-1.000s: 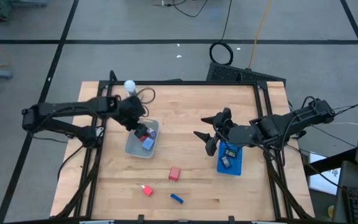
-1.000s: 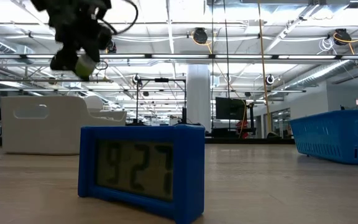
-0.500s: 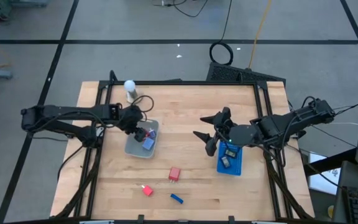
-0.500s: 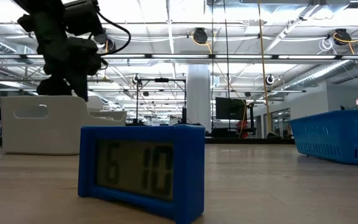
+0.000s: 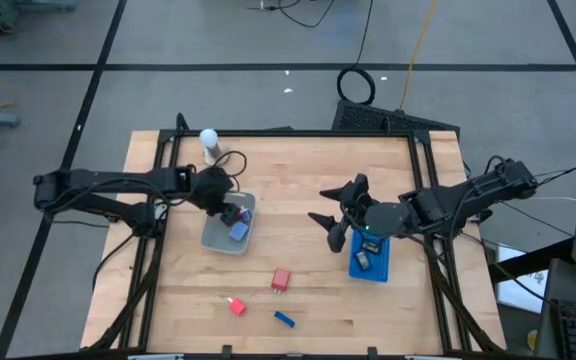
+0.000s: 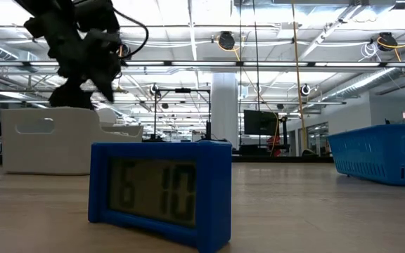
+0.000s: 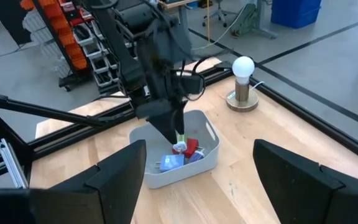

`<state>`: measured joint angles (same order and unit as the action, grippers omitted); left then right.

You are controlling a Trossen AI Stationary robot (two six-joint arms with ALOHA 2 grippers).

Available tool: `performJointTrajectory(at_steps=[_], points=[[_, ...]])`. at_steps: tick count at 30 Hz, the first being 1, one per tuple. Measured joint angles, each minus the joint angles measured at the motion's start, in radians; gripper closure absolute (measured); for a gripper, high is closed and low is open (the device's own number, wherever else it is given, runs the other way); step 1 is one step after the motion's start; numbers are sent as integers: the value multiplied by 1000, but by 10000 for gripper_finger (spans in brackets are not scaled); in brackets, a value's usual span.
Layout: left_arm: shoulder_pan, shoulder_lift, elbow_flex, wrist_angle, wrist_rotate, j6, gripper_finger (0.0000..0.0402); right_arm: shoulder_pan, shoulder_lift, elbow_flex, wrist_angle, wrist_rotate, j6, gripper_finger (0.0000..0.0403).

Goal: Pick & Place Office items
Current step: Put the red charger adapter into the gray bin

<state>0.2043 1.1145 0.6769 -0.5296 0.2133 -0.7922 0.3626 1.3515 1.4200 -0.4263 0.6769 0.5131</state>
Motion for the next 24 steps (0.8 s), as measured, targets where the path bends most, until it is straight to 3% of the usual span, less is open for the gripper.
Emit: performJointTrajectory(at_steps=[6,11,14,17,24], points=[[0,-76,0,340,108,-126,130,0,10,0,-5,1,57,112],[0,-164,2,617,97,-223,146,0,10,0,-3,1,69,112],[-3,-196,31,640,92,-223,161,0,10,0,-2,-4,58,112],[-21,-214,80,634,92,-183,171,-3,10,0,-1,-93,52,112],[-84,-191,251,626,83,-42,164,-35,10,-1,40,-216,46,112]])
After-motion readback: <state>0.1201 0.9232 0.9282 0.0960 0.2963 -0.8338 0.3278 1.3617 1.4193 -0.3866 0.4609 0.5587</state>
